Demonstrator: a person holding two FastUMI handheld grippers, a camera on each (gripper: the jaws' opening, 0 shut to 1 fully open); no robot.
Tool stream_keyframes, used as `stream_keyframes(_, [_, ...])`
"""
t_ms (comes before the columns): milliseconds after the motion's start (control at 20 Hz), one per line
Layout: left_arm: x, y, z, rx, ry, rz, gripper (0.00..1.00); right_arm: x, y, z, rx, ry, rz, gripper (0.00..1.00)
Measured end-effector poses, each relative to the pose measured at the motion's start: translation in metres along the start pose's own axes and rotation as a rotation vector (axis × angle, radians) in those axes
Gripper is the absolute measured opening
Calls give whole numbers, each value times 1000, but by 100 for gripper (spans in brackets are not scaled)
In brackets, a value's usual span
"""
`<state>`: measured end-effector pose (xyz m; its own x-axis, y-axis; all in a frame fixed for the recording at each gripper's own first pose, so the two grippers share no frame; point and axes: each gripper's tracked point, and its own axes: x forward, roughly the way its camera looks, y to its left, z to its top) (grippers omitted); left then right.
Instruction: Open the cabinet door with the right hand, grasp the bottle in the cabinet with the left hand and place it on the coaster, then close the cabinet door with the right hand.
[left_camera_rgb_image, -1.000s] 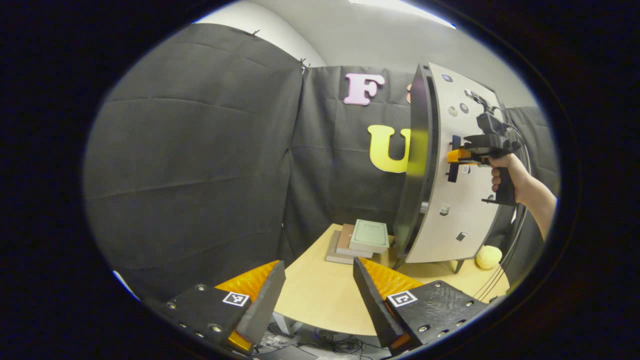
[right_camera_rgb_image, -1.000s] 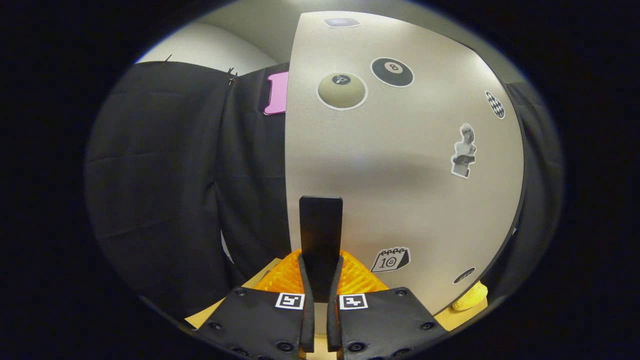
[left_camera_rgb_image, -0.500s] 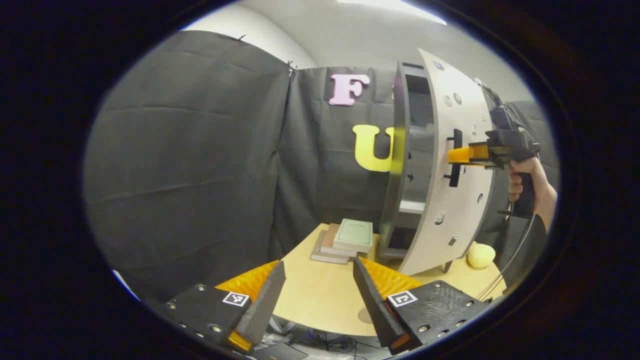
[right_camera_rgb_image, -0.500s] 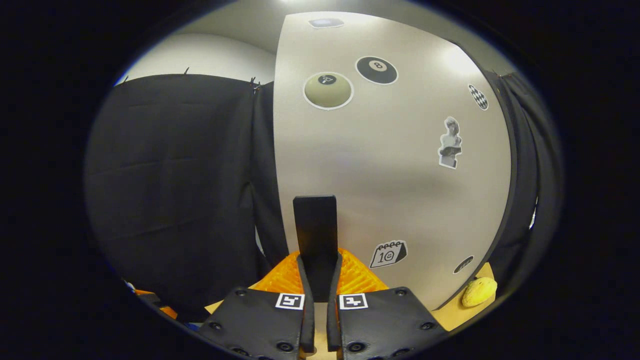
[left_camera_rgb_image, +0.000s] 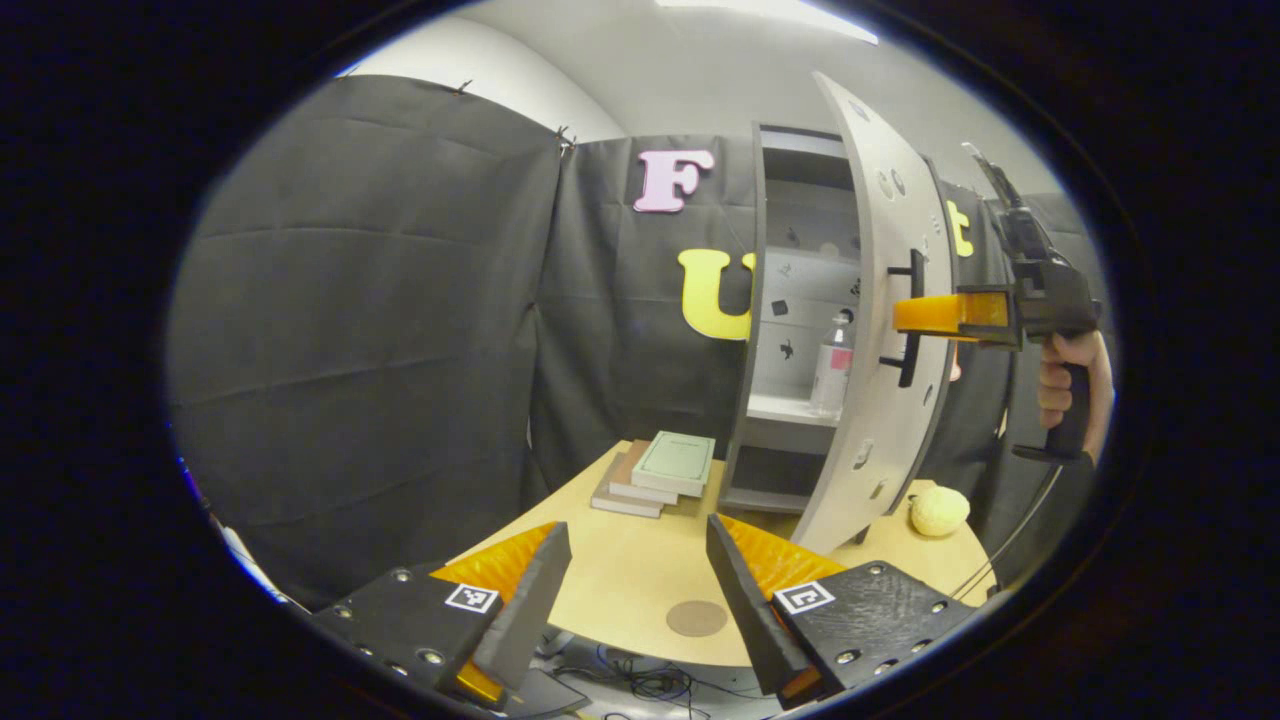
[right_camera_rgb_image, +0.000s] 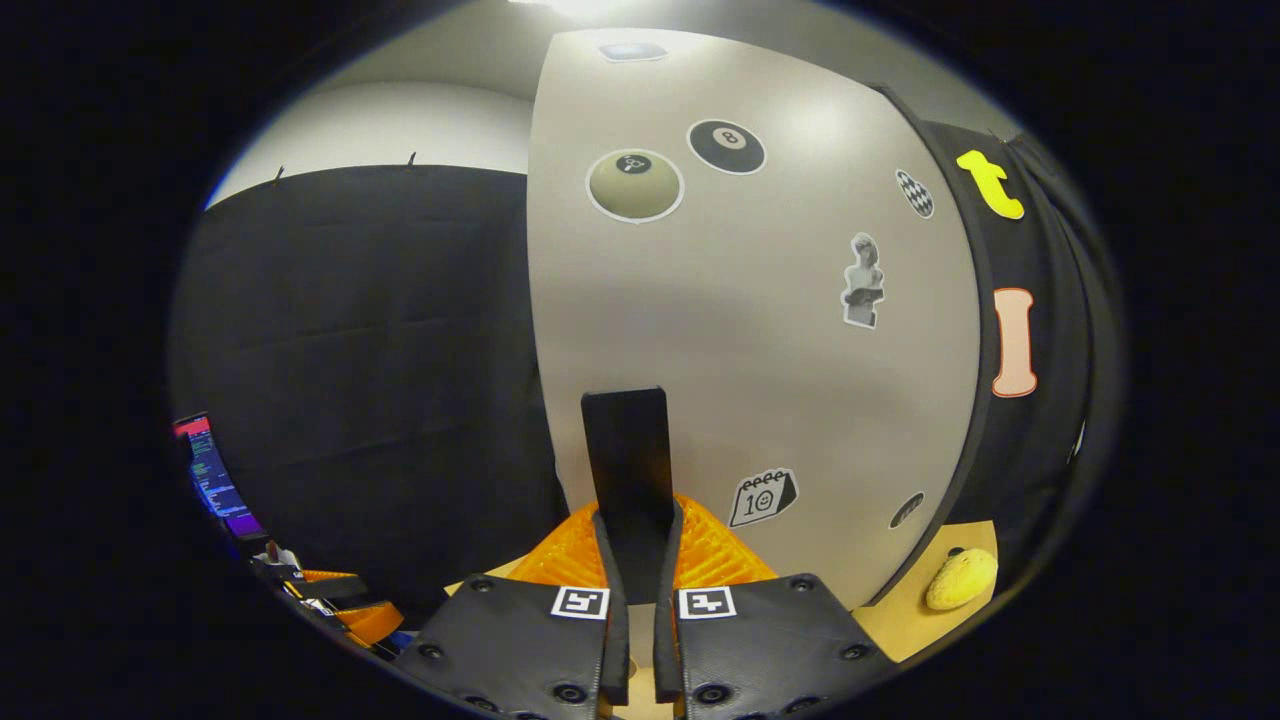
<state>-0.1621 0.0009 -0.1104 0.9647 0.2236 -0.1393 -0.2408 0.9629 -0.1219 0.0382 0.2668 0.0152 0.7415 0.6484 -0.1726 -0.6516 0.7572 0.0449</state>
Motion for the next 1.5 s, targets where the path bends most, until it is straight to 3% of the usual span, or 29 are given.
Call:
stream_keyframes(350, [-25, -40, -10, 19, 16, 10, 82, -20, -25, -1, 32, -24, 19, 12])
stream_keyframes(700, [-20, -96, -18, 51, 50, -65, 82, -70, -53, -4, 97, -81, -86, 11])
stream_keyframes(1000, [13, -137, -17, 82, 60, -157, 83, -86, -96, -1, 120, -125, -263, 7])
stream_keyframes(1150, [37, -154, -14, 93, 58, -209, 83, -81, -85, 0, 191, -139, -230, 10])
stream_keyframes(1300, [65, -171, -8, 77, 54, -275, 83, -89, -99, -1, 145, -145, -294, 7])
stream_keyframes(1500, [115, -187, 31, 98, 9, -357, 83, -88, -96, -3, 246, -142, -343, 7])
